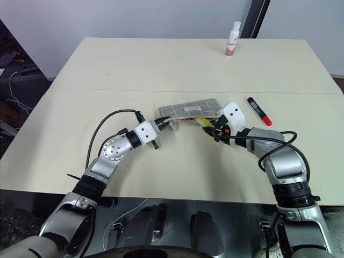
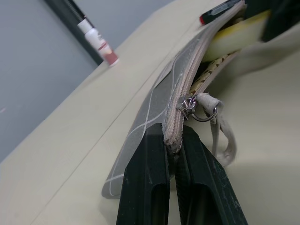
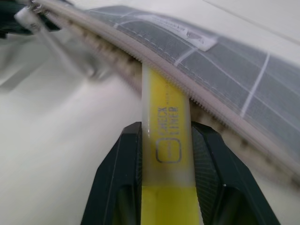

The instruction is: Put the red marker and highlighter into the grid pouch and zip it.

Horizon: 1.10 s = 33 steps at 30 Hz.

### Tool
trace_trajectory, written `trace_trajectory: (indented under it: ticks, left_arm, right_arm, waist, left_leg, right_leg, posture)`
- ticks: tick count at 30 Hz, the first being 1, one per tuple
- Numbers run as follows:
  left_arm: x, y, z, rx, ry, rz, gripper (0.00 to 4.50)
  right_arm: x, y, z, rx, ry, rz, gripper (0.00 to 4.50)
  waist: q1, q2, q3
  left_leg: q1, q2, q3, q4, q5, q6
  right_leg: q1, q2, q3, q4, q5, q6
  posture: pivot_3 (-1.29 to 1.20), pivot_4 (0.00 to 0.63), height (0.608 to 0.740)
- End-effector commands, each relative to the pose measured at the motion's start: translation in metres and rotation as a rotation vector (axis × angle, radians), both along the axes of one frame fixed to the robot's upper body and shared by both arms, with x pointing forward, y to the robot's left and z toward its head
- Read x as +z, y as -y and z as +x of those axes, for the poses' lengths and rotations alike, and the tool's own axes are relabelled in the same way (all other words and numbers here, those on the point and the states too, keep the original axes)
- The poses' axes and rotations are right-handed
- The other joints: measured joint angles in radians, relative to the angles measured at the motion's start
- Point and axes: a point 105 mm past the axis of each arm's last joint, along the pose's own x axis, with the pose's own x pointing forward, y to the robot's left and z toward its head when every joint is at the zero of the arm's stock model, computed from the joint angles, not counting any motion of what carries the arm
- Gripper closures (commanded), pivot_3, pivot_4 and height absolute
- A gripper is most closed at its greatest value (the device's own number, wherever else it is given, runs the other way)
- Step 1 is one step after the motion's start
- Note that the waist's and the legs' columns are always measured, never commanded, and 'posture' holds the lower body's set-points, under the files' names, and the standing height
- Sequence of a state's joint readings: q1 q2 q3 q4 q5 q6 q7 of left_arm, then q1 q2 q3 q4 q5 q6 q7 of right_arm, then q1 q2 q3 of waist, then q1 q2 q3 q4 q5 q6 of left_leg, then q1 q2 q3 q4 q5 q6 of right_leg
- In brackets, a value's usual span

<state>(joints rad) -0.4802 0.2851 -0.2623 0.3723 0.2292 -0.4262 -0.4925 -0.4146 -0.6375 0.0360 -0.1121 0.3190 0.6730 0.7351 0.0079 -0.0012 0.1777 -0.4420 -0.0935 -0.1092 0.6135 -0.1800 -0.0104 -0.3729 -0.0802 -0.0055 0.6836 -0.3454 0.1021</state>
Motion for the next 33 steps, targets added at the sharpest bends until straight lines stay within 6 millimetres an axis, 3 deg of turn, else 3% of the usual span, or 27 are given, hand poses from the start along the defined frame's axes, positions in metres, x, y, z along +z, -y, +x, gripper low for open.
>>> trace_trajectory:
  ticks: [1,3,8,14,16,18,25,30,33]
  left_arm:
    - [0.02,0.01,-0.005,-0.071,0.095,0.068,4.5]
    - [0.027,0.016,-0.006,-0.111,0.107,0.106,4.5]
    - [0.026,0.017,-0.007,-0.14,0.103,0.137,4.5]
    - [0.034,0.017,-0.01,-0.137,0.052,0.008,4.5]
    - [0.035,0.016,-0.011,-0.137,0.029,-0.031,4.5]
    - [0.039,0.012,-0.009,-0.114,0.022,-0.063,4.5]
    - [0.038,-0.005,-0.001,-0.031,0.002,-0.107,4.5]
    - [0.039,-0.018,0.006,0.042,0.033,-0.11,4.5]
    - [0.039,-0.022,0.008,0.066,0.045,-0.113,4.5]
  right_arm:
    - [0.007,-0.005,0.003,0.071,0.068,-0.11,3.62]
    - [0.002,-0.011,0.006,0.151,0.119,-0.251,3.62]
    - [0.011,-0.037,0.014,0.261,0.218,-0.334,3.62]
    - [0.019,-0.062,0.012,0.393,0.36,-0.374,3.62]
    - [0.022,-0.065,0.012,0.394,0.396,-0.353,3.62]
    - [0.017,-0.055,0.013,0.4,0.408,-0.402,3.62]
    - [0.034,-0.033,-0.001,0.338,0.401,-0.233,0.23]
    - [0.039,-0.025,-0.041,0.337,0.323,0.047,0.1]
    - [0.049,-0.011,-0.051,0.236,0.32,0.237,0.1]
  waist:
    - [0.0,0.0,0.0]
    - [0.001,0.0,0.0]
    - [-0.006,0.0,0.0]
    - [-0.011,0.0,0.0]
    - [-0.017,0.0,0.0]
    - [-0.017,0.0,0.0]
    - [-0.019,0.0,0.0]
    - [-0.017,0.0,0.0]
    - [-0.016,0.0,0.0]
  left_leg:
    - [0.0,0.0,0.0,0.0,0.0,0.0]
    - [0.0,0.0,0.0,0.0,0.0,0.0]
    - [0.0,0.0,0.0,0.0,0.0,0.0]
    - [0.0,0.0,0.0,0.0,0.0,0.0]
    - [0.0,0.0,0.0,0.0,0.0,0.0]
    - [0.0,0.0,0.0,0.001,0.001,-0.001]
    - [0.0,0.0,-0.001,0.001,0.001,-0.001]
    - [0.0,0.0,-0.001,0.001,0.001,-0.001]
    - [0.0,0.0,-0.001,0.001,0.001,-0.001]
  right_leg:
    - [0.0,0.0,0.0,0.0,0.0,0.0]
    - [0.0,0.0,0.0,0.0,0.0,0.0]
    - [0.0,0.0,0.0,0.0,0.0,0.0]
    - [0.0,0.0,0.0,0.0,0.0,0.0]
    - [0.0,0.0,0.0,0.0,0.0,0.0]
    - [0.0,0.0,0.0,0.001,0.0,0.0]
    - [0.0,0.001,0.0,0.001,0.0,0.0]
    - [0.001,0.001,0.0,0.001,0.0,0.0]
    - [0.001,0.001,0.0,0.002,0.0,0.0]
  posture:
    - [0.0,0.15,0.74]
    - [0.0,0.15,0.74]
    - [0.0,0.15,0.74]
    - [0.0,0.15,0.74]
    - [0.0,0.15,0.74]
    - [0.0,0.15,0.74]
    - [0.0,0.15,0.74]
    - [0.0,0.15,0.74]
    - [0.0,0.15,0.74]
